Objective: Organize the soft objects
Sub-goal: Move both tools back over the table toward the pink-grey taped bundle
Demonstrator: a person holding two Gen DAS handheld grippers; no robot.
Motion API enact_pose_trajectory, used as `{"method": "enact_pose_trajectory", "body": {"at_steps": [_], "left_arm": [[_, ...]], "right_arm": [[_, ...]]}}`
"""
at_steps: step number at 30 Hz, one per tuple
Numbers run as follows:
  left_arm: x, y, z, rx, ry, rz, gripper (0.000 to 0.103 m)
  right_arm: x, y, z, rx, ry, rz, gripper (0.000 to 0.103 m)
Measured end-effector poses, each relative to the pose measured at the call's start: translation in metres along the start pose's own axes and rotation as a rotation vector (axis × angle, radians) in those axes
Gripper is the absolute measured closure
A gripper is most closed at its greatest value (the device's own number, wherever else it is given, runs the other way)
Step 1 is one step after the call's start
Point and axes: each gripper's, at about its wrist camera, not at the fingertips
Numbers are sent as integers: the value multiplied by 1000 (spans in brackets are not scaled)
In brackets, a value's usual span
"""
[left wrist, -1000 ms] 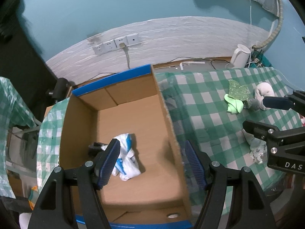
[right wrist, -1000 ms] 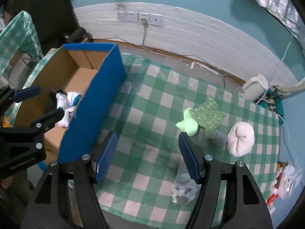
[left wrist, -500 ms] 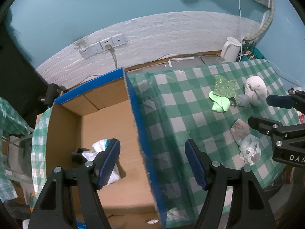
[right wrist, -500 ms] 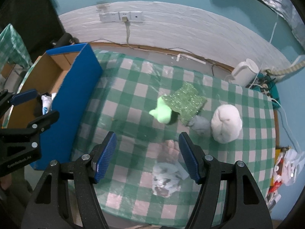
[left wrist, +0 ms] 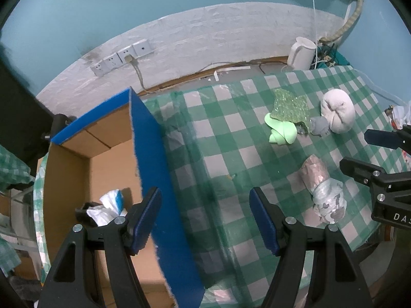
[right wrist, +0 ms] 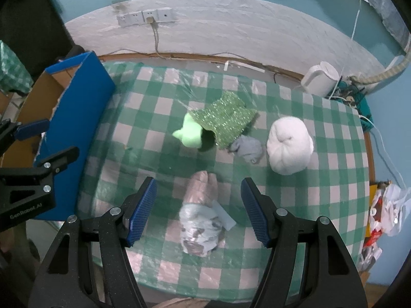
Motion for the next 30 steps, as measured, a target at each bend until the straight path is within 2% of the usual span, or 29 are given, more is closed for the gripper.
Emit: {"method": "enact_pose_trajectory", "body": {"at_steps": [19,30], "left_arm": [[-12,-42,27,1,-41,-95,31],[-23,-65,40,3,-87,-137,31]], "right_arm": [[-29,-51,15,-1,-53,-134,35],[-44,-74,12,-6,-36,-196,35]]}}
Point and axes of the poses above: each gripper's, at about its wrist camera, not at the fingertips, and y roughly against the way its jaws point, z to its right, x to its top, and after that the axes turned 13 degrees about z, right-handed
